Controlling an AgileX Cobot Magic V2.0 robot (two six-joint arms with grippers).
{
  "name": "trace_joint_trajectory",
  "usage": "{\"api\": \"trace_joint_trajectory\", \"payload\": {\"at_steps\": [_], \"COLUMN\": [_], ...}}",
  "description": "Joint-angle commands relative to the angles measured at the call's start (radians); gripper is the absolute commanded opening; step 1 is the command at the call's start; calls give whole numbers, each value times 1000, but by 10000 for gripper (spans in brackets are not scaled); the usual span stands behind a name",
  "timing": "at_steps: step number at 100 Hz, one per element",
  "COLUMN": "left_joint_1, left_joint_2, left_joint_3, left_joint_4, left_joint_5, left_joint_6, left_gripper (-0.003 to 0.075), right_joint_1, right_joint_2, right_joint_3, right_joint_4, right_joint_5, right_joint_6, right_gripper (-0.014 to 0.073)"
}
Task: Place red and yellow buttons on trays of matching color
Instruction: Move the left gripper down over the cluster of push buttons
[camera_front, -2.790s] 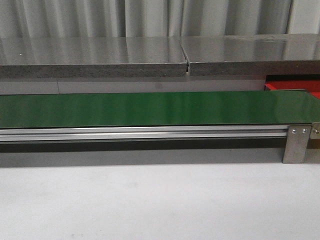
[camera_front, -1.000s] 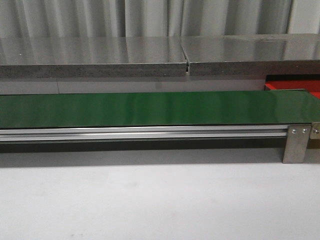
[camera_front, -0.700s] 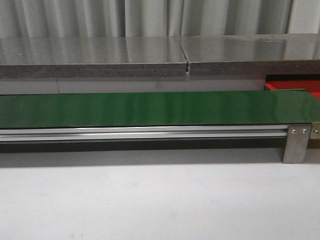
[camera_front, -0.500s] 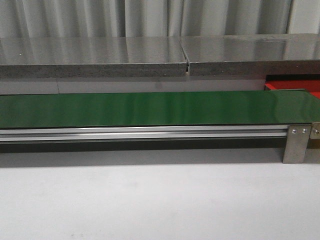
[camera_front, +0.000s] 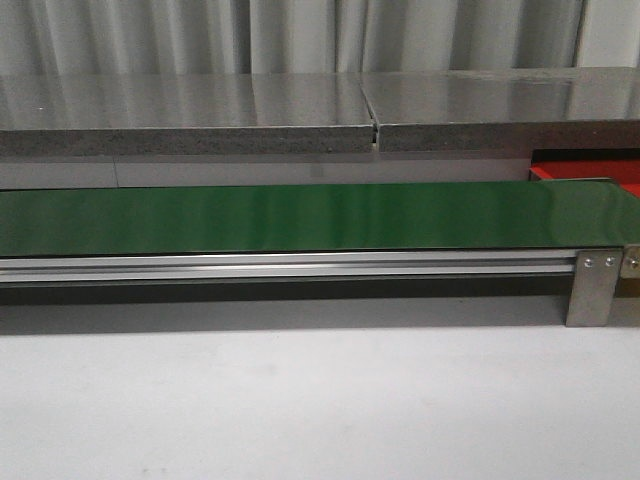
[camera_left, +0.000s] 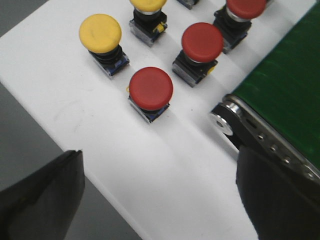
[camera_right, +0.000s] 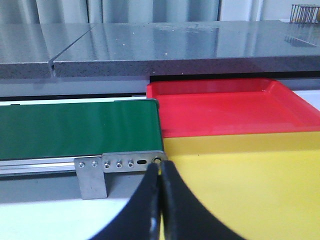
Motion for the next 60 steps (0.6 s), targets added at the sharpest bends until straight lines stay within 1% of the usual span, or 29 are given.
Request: {"api": "trace_joint_trajectory", "payload": {"at_steps": [1,31,60], "left_joint_1": [17,26,26], "left_joint_2": [42,229,360], "left_joint_3": [-59,-161,-234], "left_joint_4": [10,25,41], "left_joint_5": [-54,-66,-66], "left_joint_6": [-12,-12,-12], "left_gripper": [608,608,608], "right_joint_1": [-5,-5,-5], "right_joint_2": [-16,-16,-16], "right_joint_3": [-9,-9,-9], "right_joint_4": [-5,-5,-5], "right_joint_5": [-77,-77,-77], "right_joint_6": [-5,-5,-5], "right_gripper": [-67,-67,-67]}}
